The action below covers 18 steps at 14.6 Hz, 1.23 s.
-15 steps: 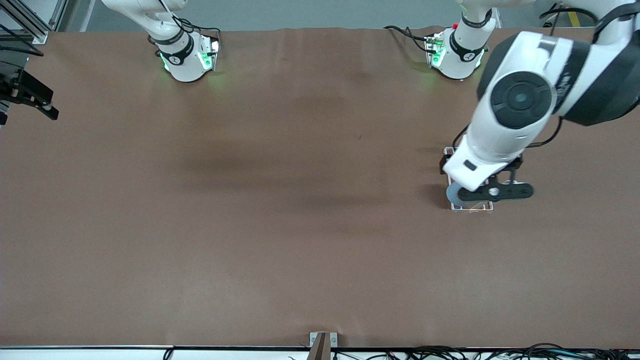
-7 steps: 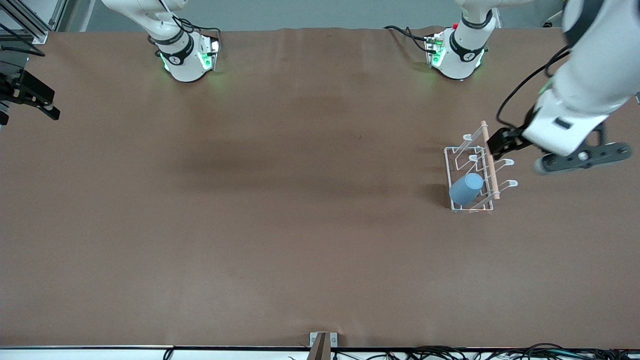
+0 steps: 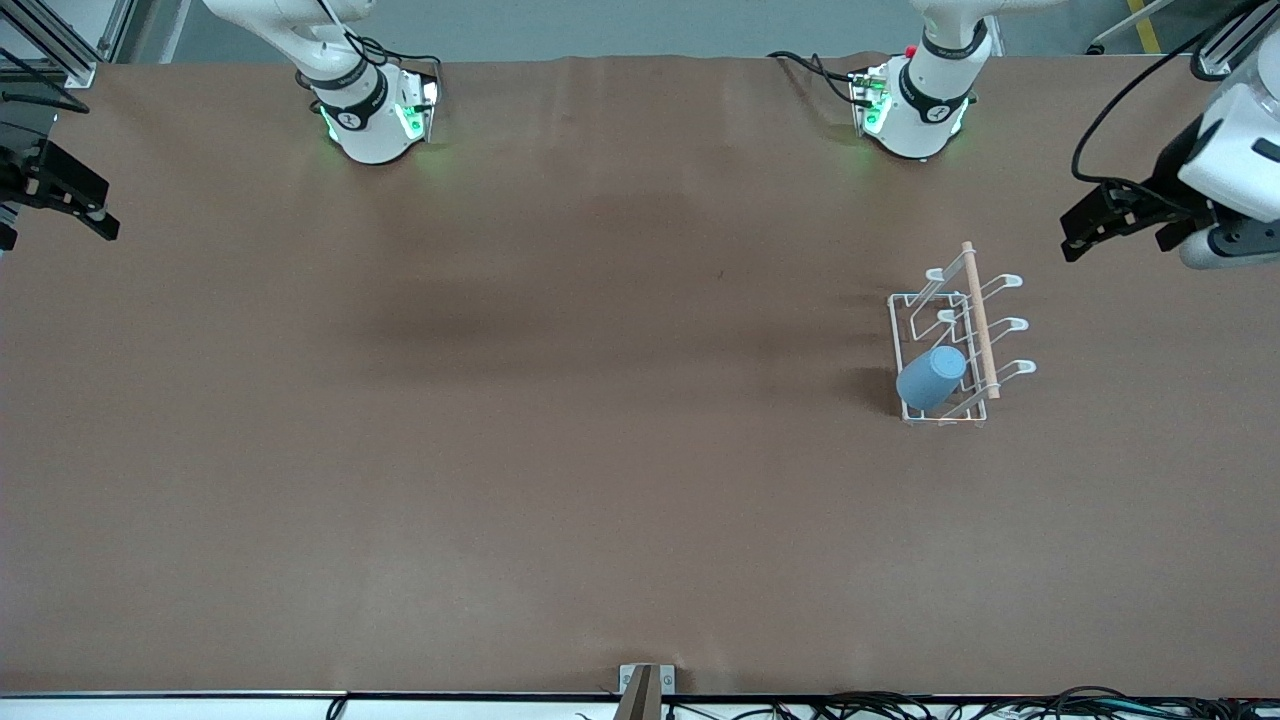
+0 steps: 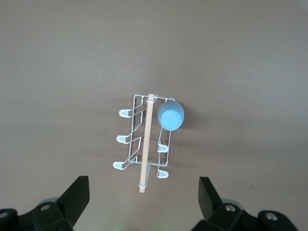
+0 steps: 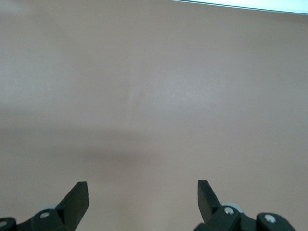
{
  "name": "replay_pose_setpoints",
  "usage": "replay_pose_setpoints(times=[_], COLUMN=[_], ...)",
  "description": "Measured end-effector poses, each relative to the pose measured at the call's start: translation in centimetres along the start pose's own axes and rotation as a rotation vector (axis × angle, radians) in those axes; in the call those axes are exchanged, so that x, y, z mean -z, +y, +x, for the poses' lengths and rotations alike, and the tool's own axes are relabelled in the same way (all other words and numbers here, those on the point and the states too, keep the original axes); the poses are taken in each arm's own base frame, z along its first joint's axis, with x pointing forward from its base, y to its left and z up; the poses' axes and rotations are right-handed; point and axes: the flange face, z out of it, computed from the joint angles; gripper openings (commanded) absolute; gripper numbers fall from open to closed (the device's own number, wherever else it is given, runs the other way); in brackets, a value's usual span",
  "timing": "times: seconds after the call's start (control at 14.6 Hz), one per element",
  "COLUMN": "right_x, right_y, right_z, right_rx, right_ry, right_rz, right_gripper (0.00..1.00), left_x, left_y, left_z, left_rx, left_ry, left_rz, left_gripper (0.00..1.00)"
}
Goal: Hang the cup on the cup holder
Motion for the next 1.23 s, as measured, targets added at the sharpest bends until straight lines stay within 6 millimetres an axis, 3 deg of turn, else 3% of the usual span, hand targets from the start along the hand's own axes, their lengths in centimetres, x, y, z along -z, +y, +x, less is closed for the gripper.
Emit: replay_pose_setpoints(times=[0.27, 1.23], right_x=[0.0, 0.0], right_y=[0.1, 0.8], right_z=[0.0, -0.2], right_rx=[-0.001, -0.016], right_ry=[0.000, -0.005], right_rz=[0.000, 0.000], right_gripper=[1.00, 1.00], left_x=[-0.4, -0.3], left_y=[0.1, -0.1], left_z=[-1.9, -1.6], left_rx=[-0.061, -0.142], left_ry=[0.003, 0.006], left_rz=[0.013, -0.025], left_gripper=[1.00, 1.00])
